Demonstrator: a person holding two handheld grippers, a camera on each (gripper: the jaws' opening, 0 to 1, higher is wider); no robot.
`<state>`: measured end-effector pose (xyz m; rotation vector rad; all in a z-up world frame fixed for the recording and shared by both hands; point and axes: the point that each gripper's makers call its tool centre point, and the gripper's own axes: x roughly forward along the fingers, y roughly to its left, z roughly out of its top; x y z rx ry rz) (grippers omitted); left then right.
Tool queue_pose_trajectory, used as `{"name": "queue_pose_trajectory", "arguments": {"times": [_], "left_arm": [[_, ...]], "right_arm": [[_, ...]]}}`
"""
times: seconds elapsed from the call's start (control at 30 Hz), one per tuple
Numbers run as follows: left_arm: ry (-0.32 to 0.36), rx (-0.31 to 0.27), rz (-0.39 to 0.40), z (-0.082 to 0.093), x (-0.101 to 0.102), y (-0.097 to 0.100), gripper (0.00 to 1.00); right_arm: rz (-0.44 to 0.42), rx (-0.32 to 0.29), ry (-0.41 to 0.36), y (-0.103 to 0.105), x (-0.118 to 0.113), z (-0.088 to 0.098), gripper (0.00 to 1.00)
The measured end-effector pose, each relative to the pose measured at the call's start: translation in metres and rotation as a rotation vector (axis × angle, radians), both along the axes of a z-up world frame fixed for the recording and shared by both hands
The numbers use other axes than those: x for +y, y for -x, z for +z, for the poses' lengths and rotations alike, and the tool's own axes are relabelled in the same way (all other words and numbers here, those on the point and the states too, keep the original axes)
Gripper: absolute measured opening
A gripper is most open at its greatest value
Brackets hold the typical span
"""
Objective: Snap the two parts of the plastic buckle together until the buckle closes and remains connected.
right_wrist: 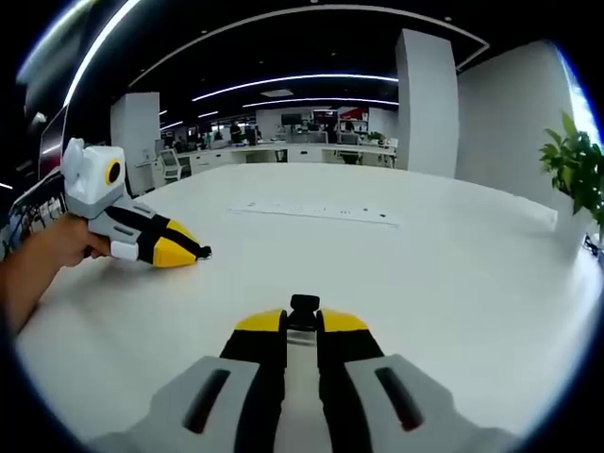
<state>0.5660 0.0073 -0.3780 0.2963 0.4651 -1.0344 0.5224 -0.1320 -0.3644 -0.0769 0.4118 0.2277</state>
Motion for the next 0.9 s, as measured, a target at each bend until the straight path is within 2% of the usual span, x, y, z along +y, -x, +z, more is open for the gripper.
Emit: {"name": "queue_pose_trajectory", "arguments": {"times": [0.13,0.3,0.43,0.6,0.77,0.9], "left_arm": [[0.007,0.013,0.004,-0.001,0.000,-0.006,0.09],[0.006,0.017,0.009,0.000,-0.001,-0.005,0.09],[0.016,0.034,0.022,-0.001,-0.001,-0.012,0.09],[0.009,0.032,0.025,0.000,-0.002,-0.017,0.10],[0.038,0.035,0.038,0.006,0.001,-0.019,0.10],[0.003,0.025,0.031,0.001,0.004,-0.021,0.10]], "right_arm": [[0.009,-0.020,0.007,-0.002,-0.003,0.007,0.09],[0.035,-0.005,0.008,-0.004,-0.004,0.004,0.09],[0.046,-0.049,0.033,-0.004,-0.008,0.018,0.10],[0.072,-0.040,0.018,-0.009,-0.007,0.022,0.10],[0.092,-0.037,-0.013,-0.014,-0.012,0.023,0.10],[0.122,-0.020,-0.004,-0.019,-0.018,0.023,0.09]]}}
